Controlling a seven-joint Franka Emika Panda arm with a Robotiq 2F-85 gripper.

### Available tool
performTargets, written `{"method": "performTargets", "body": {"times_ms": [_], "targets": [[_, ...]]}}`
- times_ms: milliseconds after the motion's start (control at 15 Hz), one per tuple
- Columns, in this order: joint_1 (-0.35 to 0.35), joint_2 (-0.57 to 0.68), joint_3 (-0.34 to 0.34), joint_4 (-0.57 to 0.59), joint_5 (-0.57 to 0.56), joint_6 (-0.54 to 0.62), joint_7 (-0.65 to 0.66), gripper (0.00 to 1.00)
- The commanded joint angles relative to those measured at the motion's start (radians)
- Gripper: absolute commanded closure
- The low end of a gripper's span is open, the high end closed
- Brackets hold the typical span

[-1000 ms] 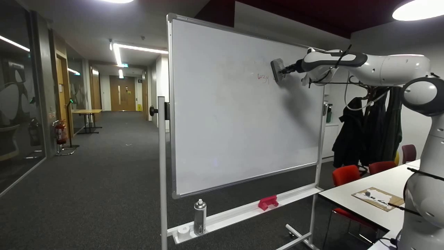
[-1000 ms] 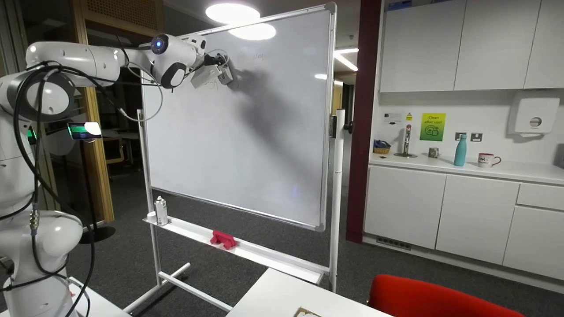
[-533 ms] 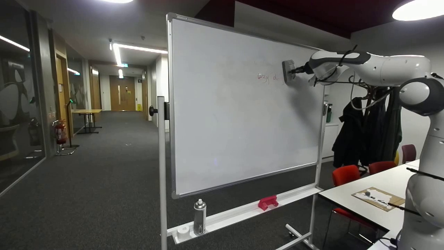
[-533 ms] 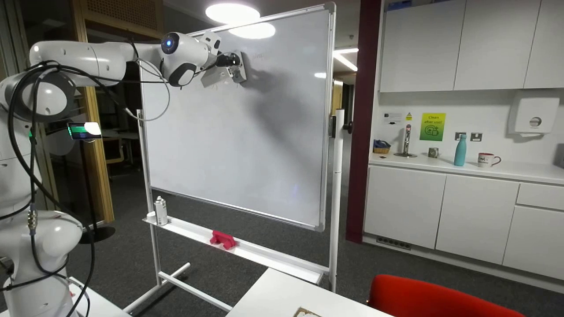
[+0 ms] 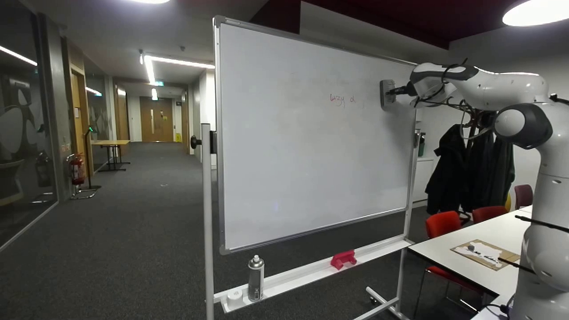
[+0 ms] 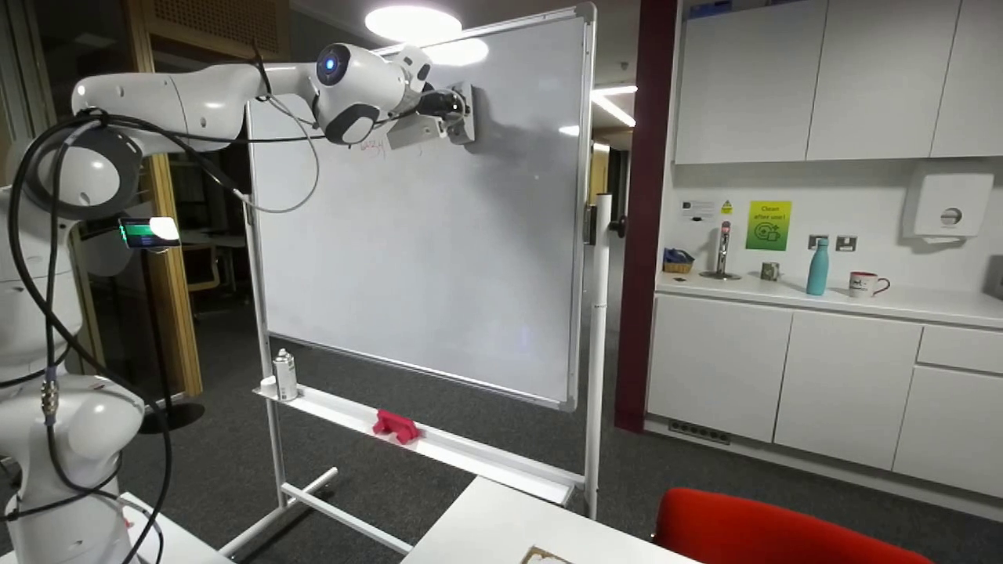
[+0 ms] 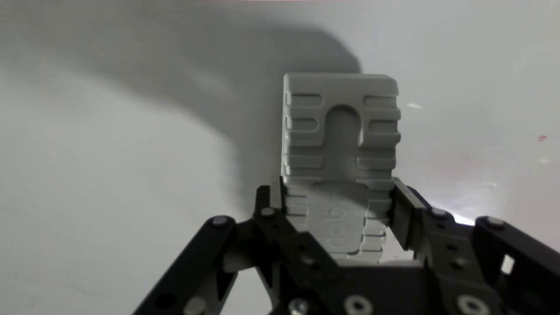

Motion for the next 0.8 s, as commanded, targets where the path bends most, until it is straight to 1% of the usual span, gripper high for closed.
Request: {"method": "performTargets", "body": {"times_ms": [0, 200, 400, 733], "targets": [[-0.028, 0.076, -0.029, 0.112, 0.061, -0.066, -0.013, 0.66], [-0.022, 0.101, -0.020, 0.137, 0.043, -0.077, -0.016, 0.66], [0.000, 0.111, -0.002, 0.132, 0.009, -0.061, -0.025, 0.66], [0.046, 0.089, 0.040, 0.089, -0.099, -0.038, -0.042, 0.66]]}}
